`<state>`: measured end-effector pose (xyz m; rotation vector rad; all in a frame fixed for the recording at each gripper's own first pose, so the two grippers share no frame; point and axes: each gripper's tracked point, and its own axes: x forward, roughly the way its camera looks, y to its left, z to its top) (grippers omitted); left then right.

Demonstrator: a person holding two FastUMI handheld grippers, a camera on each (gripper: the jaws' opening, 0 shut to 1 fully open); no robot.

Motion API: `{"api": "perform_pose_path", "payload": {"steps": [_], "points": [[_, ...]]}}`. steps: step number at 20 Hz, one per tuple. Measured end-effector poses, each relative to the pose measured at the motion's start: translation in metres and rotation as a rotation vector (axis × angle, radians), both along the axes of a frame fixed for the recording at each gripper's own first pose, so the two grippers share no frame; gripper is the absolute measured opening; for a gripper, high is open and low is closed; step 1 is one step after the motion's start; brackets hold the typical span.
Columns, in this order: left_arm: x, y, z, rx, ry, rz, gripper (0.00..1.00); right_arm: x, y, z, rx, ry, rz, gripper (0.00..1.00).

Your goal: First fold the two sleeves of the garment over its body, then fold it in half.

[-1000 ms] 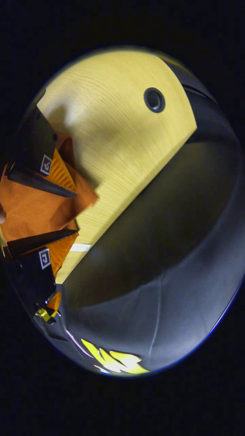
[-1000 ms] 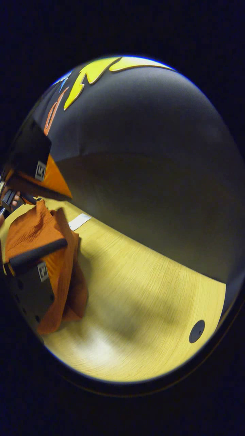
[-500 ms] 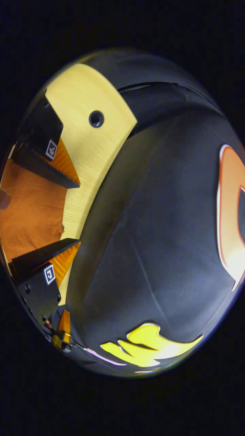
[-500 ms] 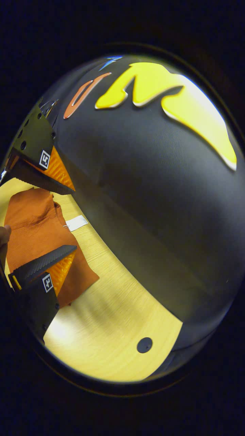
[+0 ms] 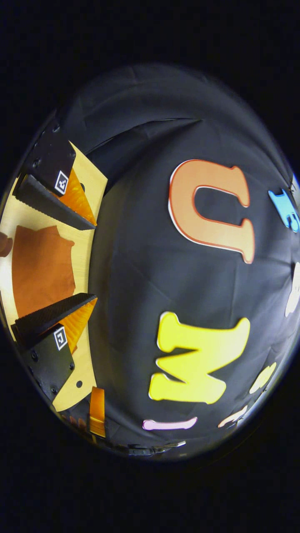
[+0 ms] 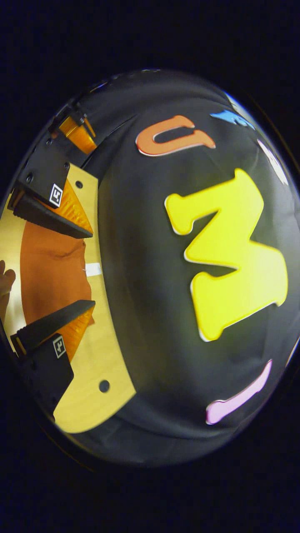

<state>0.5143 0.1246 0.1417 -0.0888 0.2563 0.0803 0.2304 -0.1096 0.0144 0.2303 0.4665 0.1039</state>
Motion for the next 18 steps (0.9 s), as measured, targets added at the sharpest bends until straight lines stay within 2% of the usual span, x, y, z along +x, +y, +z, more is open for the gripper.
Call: {"api": "perform_pose_path", "payload": {"steps": [3,6,9,11,13,18], "points": [[-0.044,-0.023,0.011,0.045,-0.010,0.013,0.98,-0.047,-0.010,0.021,-0.153,-0.093,-0.039,0.95],[-0.084,-0.047,0.020,0.073,-0.050,0.015,0.98,-0.088,-0.024,0.044,-0.240,-0.186,-0.093,0.95],[-0.115,-0.065,0.016,0.100,-0.060,0.007,0.98,-0.123,-0.026,0.055,-0.259,-0.259,-0.112,0.94],[-0.134,-0.073,0.017,0.087,-0.075,0.011,0.98,-0.144,-0.037,0.055,-0.323,-0.301,-0.116,0.93],[-0.148,-0.079,0.022,0.067,-0.103,0.015,0.98,-0.162,-0.034,0.057,-0.336,-0.327,-0.115,0.88],[-0.159,-0.097,0.039,0.091,-0.175,-0.018,0.98,-0.185,-0.021,0.065,-0.323,-0.359,-0.068,0.90]]}}
